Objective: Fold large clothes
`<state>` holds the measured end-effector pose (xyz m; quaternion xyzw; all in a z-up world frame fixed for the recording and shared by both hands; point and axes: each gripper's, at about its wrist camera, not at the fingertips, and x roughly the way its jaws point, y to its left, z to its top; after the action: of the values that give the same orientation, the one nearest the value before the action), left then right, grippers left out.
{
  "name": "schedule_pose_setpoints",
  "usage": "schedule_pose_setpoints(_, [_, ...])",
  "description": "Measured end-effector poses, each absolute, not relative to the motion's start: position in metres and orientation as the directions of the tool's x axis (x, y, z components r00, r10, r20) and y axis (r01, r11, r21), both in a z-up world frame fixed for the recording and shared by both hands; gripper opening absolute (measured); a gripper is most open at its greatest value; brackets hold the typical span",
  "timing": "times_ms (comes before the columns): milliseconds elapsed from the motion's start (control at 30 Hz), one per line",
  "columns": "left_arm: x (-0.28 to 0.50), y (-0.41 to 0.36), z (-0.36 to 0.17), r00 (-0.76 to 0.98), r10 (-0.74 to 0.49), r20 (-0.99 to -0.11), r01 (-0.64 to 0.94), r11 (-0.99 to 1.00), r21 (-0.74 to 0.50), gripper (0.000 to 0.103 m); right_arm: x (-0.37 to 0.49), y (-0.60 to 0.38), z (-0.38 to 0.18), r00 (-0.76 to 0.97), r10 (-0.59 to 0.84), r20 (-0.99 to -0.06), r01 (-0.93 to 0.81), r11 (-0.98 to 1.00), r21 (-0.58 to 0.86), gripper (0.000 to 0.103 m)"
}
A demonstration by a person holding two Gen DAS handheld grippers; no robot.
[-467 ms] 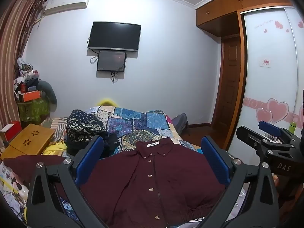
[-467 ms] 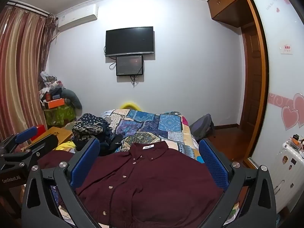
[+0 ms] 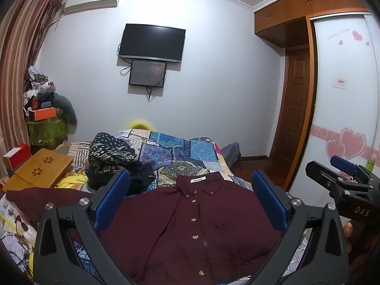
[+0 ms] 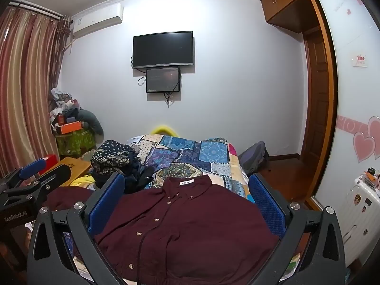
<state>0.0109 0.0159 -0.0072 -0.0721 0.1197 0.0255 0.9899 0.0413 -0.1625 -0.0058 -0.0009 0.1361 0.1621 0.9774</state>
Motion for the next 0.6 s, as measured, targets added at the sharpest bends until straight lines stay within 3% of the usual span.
schedule_pose_setpoints(600, [0.0113,0.023,-0.0112,0.969,0.043,-0.245,-0.082,0.985,-0.149,0.103,0.0385,-0.1544,-0.0097,0.91,0.315,-0.27,-0.319,0.947,0.031,0.103])
